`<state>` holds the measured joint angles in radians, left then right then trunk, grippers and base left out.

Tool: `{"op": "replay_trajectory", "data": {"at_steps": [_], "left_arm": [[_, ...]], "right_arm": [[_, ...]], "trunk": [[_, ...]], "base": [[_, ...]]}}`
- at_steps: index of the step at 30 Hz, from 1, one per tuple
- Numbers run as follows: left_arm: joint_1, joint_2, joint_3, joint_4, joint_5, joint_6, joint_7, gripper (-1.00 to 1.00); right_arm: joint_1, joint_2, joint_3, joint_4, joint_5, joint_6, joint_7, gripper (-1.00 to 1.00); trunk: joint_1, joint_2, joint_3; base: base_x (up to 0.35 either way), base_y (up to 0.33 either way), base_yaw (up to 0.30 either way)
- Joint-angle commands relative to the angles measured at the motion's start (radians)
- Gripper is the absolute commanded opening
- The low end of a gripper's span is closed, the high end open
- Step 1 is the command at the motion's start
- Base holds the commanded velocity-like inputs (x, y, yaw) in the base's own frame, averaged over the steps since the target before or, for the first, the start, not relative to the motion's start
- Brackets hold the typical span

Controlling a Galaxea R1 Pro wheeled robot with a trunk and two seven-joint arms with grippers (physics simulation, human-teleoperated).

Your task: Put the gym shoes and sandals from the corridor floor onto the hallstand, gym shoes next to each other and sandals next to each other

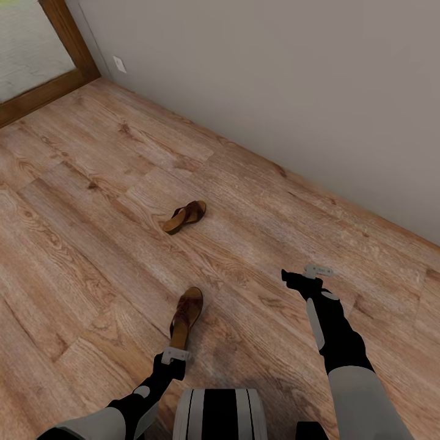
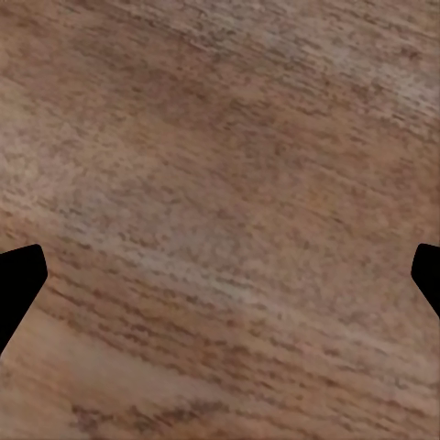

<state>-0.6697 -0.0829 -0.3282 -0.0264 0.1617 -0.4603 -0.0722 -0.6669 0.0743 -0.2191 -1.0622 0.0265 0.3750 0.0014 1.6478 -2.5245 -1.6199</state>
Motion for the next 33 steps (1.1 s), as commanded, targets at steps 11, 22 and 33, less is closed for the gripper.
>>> {"op": "replay_trajectory", "data": {"at_steps": [11, 22, 33], "left_arm": [[-0.001, 0.000, 0.004, -0.049, 0.014, -0.002, -0.007, -1.00], [-0.002, 0.002, 0.009, -0.478, 0.019, 0.275, -0.006, -1.00], [-0.002, 0.006, 0.015, -0.764, 0.026, 0.471, -0.008, -1.00]], "right_arm": [[0.000, 0.001, -0.001, -0.001, 0.004, 0.005, 0.000, 1.00], [0.000, 0.001, 0.000, 0.000, 0.005, 0.004, 0.000, 1.00], [0.000, 0.001, 0.000, 0.001, 0.006, 0.004, 0.000, 1.00]], "trunk": [[0.000, 0.000, -0.001], [0.000, 0.000, -0.001], [0.000, 0.000, -0.001]], "base": [[0.000, 0.000, 0.000], [0.000, 0.000, 0.000], [0.000, 0.000, 0.000]]}}
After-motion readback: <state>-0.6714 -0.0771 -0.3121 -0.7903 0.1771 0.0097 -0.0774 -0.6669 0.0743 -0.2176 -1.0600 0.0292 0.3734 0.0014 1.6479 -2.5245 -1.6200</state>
